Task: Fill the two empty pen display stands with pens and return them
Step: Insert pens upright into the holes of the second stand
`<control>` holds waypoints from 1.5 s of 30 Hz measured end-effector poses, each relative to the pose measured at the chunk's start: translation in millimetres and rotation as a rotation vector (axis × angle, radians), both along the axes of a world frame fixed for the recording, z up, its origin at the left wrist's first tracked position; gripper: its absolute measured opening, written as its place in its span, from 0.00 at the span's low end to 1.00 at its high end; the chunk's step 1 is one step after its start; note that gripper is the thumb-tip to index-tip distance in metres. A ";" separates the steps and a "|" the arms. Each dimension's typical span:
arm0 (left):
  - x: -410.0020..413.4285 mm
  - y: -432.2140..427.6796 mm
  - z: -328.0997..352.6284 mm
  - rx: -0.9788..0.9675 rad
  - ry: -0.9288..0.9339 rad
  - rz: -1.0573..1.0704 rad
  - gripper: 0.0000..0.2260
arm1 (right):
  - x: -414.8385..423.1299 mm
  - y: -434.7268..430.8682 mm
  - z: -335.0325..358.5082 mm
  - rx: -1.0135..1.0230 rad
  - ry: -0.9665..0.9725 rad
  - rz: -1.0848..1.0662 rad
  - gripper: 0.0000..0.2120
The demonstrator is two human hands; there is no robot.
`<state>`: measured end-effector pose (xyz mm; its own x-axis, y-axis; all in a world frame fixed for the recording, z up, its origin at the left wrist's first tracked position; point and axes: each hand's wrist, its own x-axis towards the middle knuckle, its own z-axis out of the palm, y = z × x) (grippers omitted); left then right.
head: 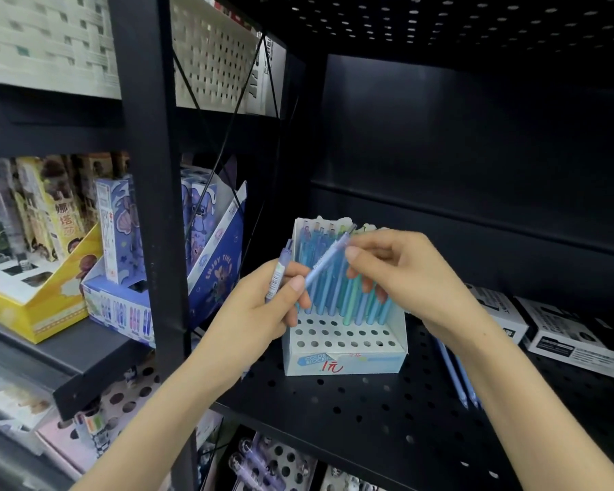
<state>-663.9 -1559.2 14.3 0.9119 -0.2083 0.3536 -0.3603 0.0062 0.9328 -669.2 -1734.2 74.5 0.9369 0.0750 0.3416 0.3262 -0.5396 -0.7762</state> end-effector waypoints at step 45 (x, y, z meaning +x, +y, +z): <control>8.3 0.3 -20.2 0.084 -0.148 0.167 0.04 | 0.8 9.0 -45.8 -0.091 -0.349 -0.290 0.09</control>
<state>-655.5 -1558.9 -5.9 0.8755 -0.0932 0.4741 -0.4830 -0.1409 0.8642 -668.4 -1725.1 28.7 0.7534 -0.1289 0.6448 0.3853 -0.7080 -0.5918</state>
